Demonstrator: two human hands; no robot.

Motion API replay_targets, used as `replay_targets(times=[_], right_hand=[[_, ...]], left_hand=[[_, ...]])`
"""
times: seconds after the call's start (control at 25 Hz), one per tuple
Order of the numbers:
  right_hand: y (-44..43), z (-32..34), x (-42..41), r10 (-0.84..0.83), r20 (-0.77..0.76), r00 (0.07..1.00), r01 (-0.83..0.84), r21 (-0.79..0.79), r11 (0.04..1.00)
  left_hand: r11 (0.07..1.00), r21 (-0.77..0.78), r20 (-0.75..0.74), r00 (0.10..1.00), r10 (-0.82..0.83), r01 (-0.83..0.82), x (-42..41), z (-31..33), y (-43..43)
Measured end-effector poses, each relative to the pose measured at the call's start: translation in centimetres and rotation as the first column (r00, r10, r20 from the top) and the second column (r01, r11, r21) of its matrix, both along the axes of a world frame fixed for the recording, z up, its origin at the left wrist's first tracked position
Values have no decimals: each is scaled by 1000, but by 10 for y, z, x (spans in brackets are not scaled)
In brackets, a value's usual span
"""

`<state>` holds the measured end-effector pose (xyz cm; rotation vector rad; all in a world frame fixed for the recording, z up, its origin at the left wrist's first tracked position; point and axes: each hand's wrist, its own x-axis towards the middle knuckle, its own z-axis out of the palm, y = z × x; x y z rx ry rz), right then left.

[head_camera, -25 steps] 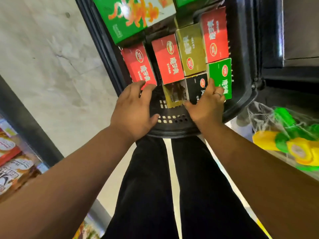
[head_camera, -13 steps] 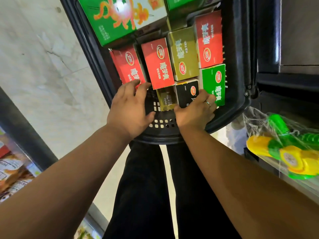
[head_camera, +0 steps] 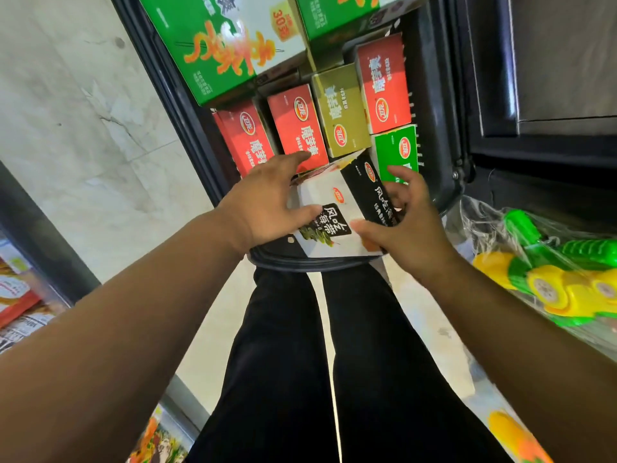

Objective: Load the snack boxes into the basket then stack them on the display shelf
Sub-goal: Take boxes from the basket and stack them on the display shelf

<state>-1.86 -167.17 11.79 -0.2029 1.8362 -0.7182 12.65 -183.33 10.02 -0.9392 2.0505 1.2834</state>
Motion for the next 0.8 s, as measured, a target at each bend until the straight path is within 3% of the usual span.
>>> replay_targets(times=[0.2,0.32,0.4,0.44,0.52,0.6,0.64,0.72,0.8], right_hand=[[-9,-9,-19,-53,224,973,60,-26,998],[-20,-14,-18,-115,353,928,130,-20,991],[-22,-22,-11,-215,355,910,226,11,974],[-22,-29,-7,-268,291,918,273,24,962],[-18,-42,-1,-320,13,947,319,58,946],[-12,-53,-1,-201,-374,905,264,125,956],[-9,-59,-1,-88,-497,863,195,168,966],[-9,-73,1,126,-579,805,58,288,956],[-14,-87,3,259,-561,786,-11,406,914]], left_hand=[[922,328,74,979,192,-205,4,-1,-2],[880,342,105,944,312,-329,14,-1,1],[896,278,118,938,327,-347,22,-2,6],[893,256,120,929,351,-370,26,-3,9],[862,222,120,890,439,-455,35,-6,13],[816,218,102,844,526,-535,38,-5,15],[795,218,98,823,560,-567,38,-6,15],[777,193,91,799,594,-599,36,-8,15],[777,144,92,791,605,-612,33,-11,17]])
